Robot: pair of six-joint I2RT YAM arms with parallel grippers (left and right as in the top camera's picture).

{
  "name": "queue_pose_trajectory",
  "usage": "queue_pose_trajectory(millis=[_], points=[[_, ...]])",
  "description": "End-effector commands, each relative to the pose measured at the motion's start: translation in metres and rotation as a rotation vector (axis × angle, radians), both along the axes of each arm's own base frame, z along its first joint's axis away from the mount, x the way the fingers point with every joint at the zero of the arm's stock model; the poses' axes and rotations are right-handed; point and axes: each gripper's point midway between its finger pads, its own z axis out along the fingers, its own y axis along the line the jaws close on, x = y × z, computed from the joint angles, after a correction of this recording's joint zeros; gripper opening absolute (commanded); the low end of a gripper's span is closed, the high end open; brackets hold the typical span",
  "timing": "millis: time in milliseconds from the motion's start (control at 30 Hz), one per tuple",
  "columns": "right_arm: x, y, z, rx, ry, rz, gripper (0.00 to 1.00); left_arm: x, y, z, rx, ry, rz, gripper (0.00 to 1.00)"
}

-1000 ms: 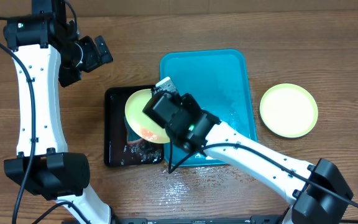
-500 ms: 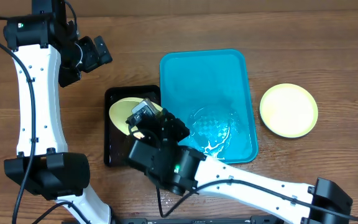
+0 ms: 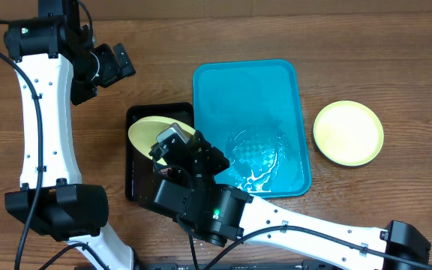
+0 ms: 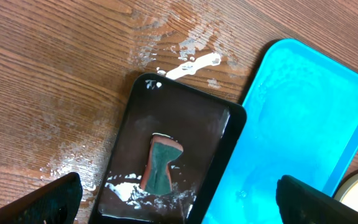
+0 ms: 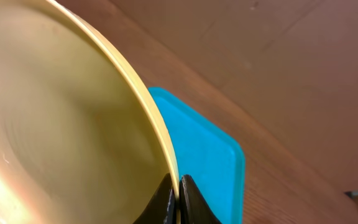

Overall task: Clean dirty plates on tray and stack at the side
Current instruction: 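Lift the yellow plate with the right gripper and tilt it over the black tray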

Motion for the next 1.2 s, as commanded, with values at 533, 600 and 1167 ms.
queue_pose_trajectory(millis=[533, 600, 1167], points=[[0.002, -0.007, 0.035, 0.056, -0.074, -0.037, 0.04, 0.000, 0.001, 0.009, 0.016, -0.024, -0.011, 1.00], [0.002, -0.007, 0.035, 0.056, -0.077, -0.039, 0.04, 0.000, 0.001, 0.009, 0.016, -0.024, -0.011, 1.00], [0.014, -0.006, 0.044, 0.052, -0.105, -0.035, 0.04, 0.000, 0.001, 0.009, 0.016, -0.024, -0.011, 1.00]])
